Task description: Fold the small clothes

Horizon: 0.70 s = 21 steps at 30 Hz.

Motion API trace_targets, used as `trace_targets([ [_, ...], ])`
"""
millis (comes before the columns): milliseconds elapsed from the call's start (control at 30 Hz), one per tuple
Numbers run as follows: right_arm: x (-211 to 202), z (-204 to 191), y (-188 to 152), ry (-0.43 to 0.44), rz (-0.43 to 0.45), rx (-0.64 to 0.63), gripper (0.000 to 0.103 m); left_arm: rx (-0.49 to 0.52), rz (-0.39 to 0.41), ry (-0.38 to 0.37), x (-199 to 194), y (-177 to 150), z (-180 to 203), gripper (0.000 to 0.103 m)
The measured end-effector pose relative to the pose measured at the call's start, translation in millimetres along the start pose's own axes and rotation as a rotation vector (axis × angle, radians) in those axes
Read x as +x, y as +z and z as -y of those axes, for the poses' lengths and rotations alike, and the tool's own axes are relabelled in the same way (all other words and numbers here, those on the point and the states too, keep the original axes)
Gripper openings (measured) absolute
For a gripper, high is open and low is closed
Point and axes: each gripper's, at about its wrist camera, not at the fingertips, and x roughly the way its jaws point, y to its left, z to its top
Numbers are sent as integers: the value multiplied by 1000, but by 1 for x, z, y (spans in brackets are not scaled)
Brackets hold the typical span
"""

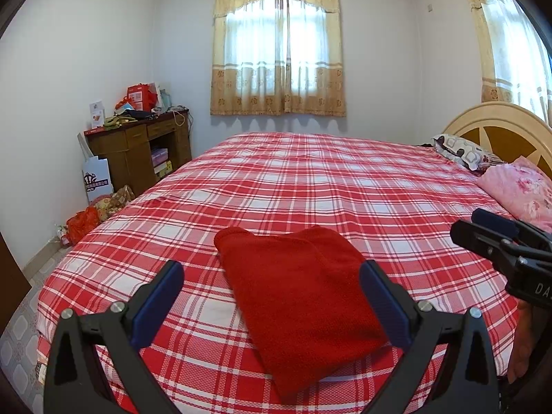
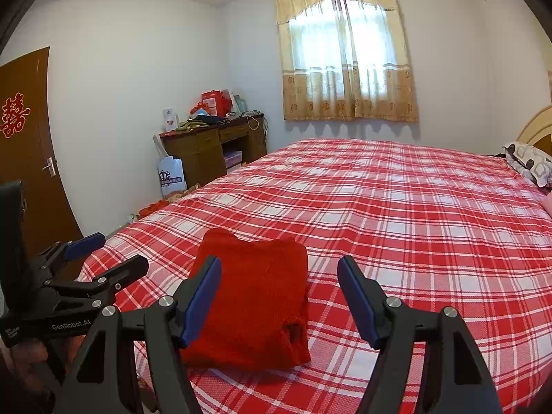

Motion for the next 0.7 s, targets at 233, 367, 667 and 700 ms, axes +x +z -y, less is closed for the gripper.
trace_targets([
  [233,0,-2,0,7,-4,0,71,0,2,1,0,0,1,103],
  [367,0,-2,0,10,-4,2,71,-1,2,1,0,-1,1,103],
  [667,1,-4,-2,15,-10,1,71,-1,-3,2,1,-2,2,103],
  [700,2,-4,-2,16,-10,2,71,-2,-4,3,1,-3,2,103],
])
